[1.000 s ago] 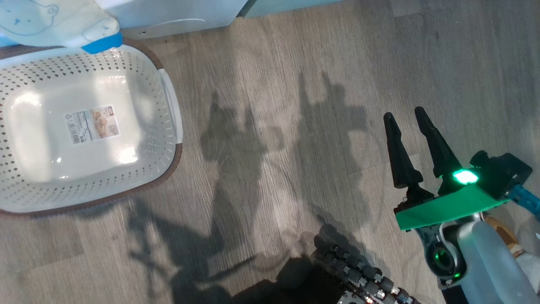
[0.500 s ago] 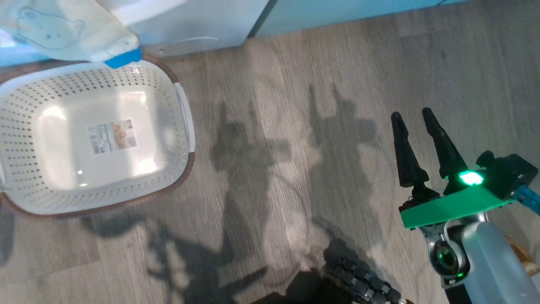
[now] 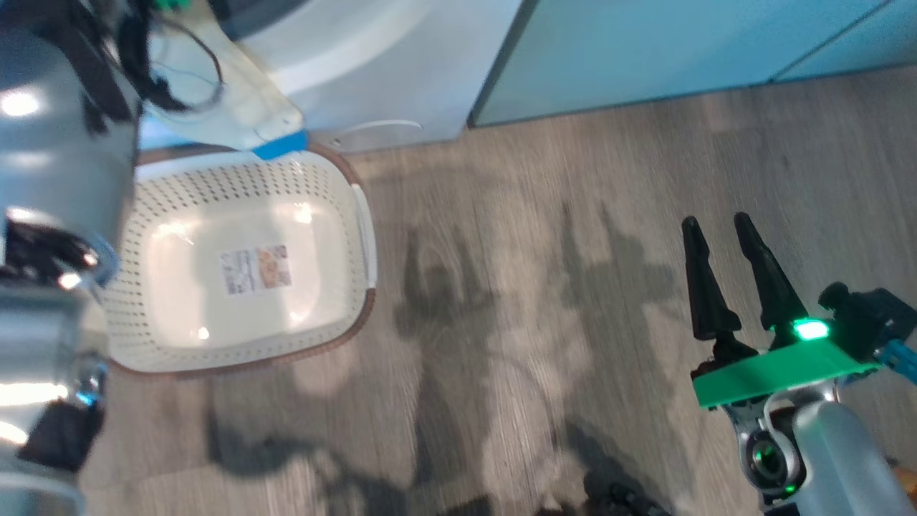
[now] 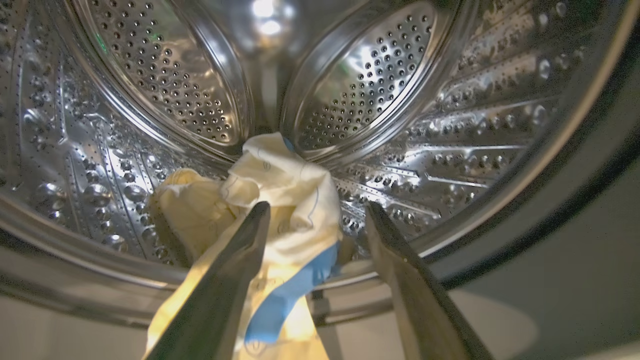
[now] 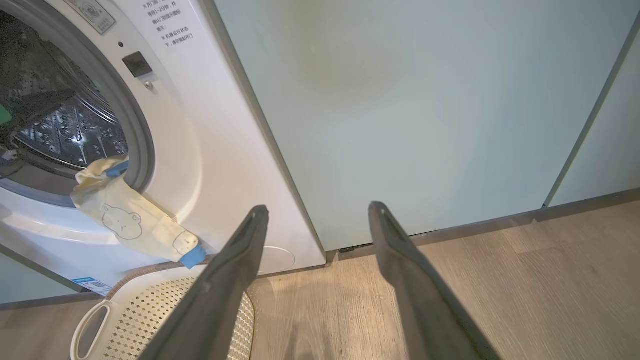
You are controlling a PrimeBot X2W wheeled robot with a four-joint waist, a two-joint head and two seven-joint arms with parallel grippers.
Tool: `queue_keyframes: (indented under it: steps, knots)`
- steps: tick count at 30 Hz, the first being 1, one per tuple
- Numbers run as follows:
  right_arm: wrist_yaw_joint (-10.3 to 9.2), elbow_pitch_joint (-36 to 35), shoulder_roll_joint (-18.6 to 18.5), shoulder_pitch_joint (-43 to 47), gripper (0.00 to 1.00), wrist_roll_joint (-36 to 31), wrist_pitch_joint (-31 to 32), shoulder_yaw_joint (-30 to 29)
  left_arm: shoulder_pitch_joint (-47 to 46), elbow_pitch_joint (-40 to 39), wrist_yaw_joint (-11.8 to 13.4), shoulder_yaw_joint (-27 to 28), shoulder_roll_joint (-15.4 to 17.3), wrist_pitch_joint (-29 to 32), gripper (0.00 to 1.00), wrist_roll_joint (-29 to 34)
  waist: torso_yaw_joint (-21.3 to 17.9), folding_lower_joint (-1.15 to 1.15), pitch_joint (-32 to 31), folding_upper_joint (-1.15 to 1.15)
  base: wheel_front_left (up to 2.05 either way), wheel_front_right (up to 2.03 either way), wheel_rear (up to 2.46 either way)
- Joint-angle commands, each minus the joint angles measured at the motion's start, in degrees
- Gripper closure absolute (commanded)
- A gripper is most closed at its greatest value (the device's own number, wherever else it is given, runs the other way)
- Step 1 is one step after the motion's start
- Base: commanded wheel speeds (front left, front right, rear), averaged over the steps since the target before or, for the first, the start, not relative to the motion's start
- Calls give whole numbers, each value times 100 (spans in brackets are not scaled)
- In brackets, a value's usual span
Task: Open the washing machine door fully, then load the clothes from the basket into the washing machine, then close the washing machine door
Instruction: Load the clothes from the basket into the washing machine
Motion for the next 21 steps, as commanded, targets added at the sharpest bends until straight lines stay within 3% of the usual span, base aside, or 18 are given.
queue_keyframes:
  steps: [1, 21]
  knots:
    - [26, -130, -36, 119, 0, -65, -55, 17, 145, -218, -37, -12, 115, -72, 0, -49, 156, 0, -239, 0, 0, 0, 0]
    - [26, -102, -138, 806, 0, -212, -55, -282, 3518, -2579, -148, 283, -150, -100, 0, -571, 658, 0, -1412, 0, 0, 0, 0]
